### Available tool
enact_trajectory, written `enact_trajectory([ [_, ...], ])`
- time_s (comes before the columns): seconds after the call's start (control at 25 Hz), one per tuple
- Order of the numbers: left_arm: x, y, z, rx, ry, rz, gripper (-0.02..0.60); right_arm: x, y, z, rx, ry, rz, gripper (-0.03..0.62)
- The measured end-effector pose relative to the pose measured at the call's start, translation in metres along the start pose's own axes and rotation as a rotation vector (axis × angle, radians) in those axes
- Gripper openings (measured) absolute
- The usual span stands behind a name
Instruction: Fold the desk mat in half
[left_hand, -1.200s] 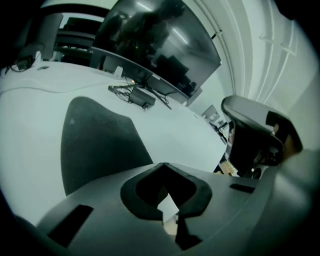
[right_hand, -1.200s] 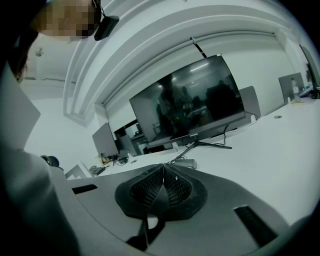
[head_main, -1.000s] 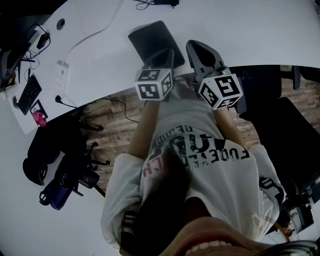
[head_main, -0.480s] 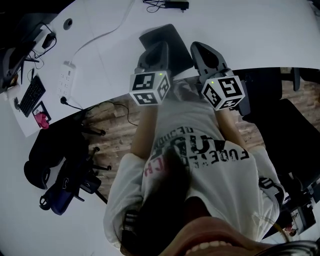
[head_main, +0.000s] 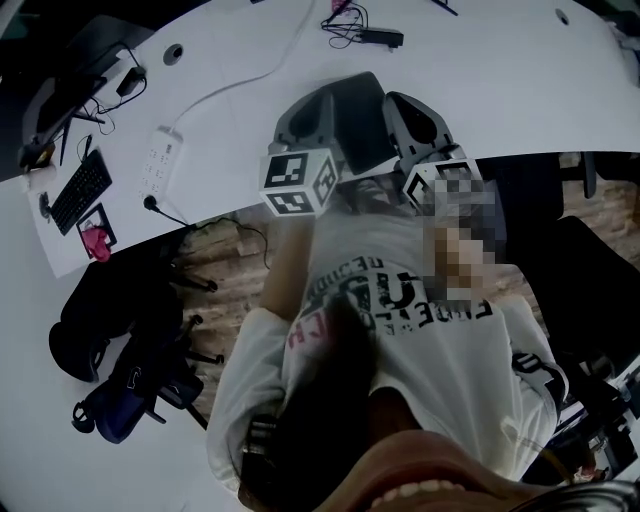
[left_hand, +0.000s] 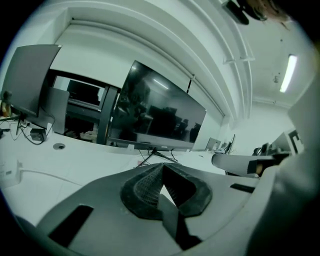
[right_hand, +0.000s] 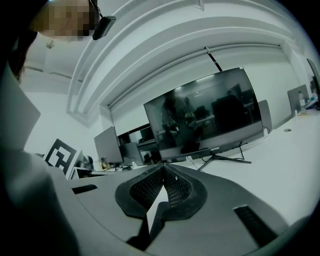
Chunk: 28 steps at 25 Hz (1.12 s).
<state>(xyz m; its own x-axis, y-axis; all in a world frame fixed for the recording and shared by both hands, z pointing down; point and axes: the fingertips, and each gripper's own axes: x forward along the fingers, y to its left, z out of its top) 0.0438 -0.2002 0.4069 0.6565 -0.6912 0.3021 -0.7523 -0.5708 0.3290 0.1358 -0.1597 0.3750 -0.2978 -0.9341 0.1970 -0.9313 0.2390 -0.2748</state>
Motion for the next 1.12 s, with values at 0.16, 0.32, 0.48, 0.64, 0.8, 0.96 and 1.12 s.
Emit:
enact_trajectory([
  [0.16, -0.010, 0.008, 0.018, 0.010, -0.048, -0.002, 0.003, 0.004, 0.013, 0.012, -0.039, -0.022, 0.004, 0.000],
  [0.32, -0.022, 0.015, 0.032, 0.017, -0.082, -0.002, 0.002, 0.007, 0.025, 0.020, -0.057, -0.035, 0.008, 0.000],
  [0.48, -0.033, 0.020, 0.044, 0.024, -0.113, 0.000, 0.002, 0.008, 0.035, 0.027, -0.080, -0.044, 0.012, 0.000],
  [0.64, -0.049, 0.027, 0.059, 0.033, -0.154, 0.001, 0.002, 0.008, 0.046, 0.034, -0.096, -0.059, 0.016, 0.000],
  [0.8, -0.067, 0.032, 0.073, 0.040, -0.195, 0.003, 0.002, 0.009, 0.057, 0.043, -0.117, -0.076, 0.022, 0.000],
  [0.96, -0.088, 0.039, 0.082, 0.045, -0.232, 0.014, 0.002, 0.007, 0.070, 0.051, -0.141, -0.089, 0.034, 0.000],
  [1.12, -0.112, 0.047, 0.093, 0.044, -0.276, 0.033, 0.002, 0.007, 0.083, 0.059, -0.173, -0.098, 0.049, 0.000],
])
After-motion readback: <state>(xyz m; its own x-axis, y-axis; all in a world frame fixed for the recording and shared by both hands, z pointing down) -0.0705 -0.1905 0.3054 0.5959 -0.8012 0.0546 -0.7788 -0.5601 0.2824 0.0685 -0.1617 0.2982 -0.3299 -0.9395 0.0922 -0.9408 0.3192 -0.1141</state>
